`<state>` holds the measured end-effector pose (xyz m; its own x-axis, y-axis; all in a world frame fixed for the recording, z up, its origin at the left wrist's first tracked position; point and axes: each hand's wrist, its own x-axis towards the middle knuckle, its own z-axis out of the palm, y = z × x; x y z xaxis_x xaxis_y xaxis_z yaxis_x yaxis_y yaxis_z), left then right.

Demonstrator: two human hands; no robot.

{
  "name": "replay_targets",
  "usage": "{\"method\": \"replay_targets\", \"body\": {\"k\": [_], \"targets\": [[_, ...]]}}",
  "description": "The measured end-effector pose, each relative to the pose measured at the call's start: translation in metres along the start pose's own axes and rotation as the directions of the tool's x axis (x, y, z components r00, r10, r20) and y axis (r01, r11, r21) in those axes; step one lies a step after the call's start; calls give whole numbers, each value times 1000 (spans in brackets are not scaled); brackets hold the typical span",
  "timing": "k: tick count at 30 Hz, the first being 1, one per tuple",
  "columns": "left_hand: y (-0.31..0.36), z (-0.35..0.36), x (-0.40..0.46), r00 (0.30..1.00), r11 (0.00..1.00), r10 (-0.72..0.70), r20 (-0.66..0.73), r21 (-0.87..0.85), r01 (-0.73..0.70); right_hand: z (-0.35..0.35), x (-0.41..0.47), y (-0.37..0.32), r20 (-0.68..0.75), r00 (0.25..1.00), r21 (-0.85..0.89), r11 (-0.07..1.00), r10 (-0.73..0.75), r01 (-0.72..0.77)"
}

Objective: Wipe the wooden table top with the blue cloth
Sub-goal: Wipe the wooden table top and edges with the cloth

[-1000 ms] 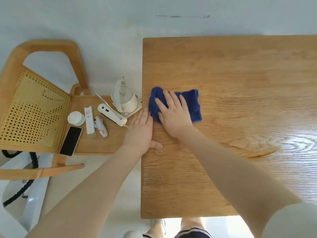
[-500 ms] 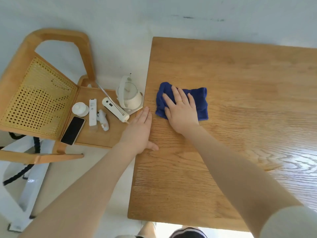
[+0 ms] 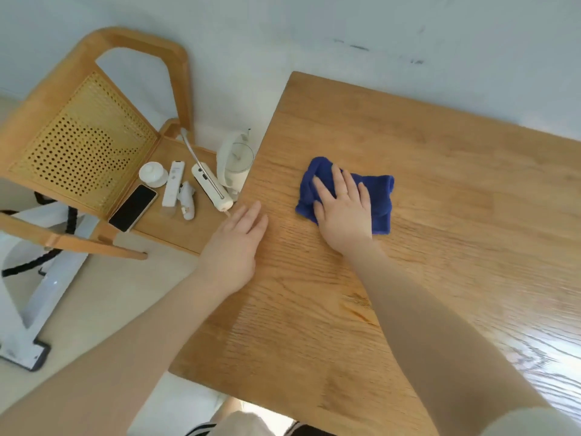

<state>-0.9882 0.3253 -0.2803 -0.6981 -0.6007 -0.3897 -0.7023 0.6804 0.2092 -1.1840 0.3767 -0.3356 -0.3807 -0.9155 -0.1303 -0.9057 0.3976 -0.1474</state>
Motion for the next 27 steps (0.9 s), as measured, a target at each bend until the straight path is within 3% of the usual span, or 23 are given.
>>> {"method": "replay_targets", "body": {"k": [4, 7, 9, 11, 14, 17, 23, 25, 27], "targets": [[29, 7, -3, 1000, 990, -20, 8, -139, 21, 9, -63, 4, 13, 984, 16, 984, -178, 177], [49, 11, 3, 998, 983, -49, -40, -179, 41, 5, -57, 24, 42, 953, -4, 954, -300, 300], [59, 16, 7, 993, 987, -58, -103, -156, 41, -2, -32, 40, 15, 965, 2, 965, -262, 262], [66, 22, 11, 990, 990, -71, -122, -132, 55, -9, -6, 55, 22, 992, 8, 993, -121, 121], [71, 26, 13, 997, 996, -63, 50, -60, 66, -12, 3, 65, 6, 1000, 7, 1000, -25, 25], [79, 24, 12, 980, 996, -75, 184, 69, 63, -2, -44, 61, -42, 996, 42, 995, -84, 86], [87, 22, 13, 977, 992, -110, 181, 88, 95, -3, -88, 72, 26, 963, 47, 962, -270, 268], [88, 23, 12, 974, 991, -114, 194, 89, 98, -8, -69, 84, 18, 987, 35, 986, -161, 161], [88, 22, 12, 974, 992, -106, 198, 91, 89, -11, -47, 95, 22, 998, 40, 998, 50, -51]]}}
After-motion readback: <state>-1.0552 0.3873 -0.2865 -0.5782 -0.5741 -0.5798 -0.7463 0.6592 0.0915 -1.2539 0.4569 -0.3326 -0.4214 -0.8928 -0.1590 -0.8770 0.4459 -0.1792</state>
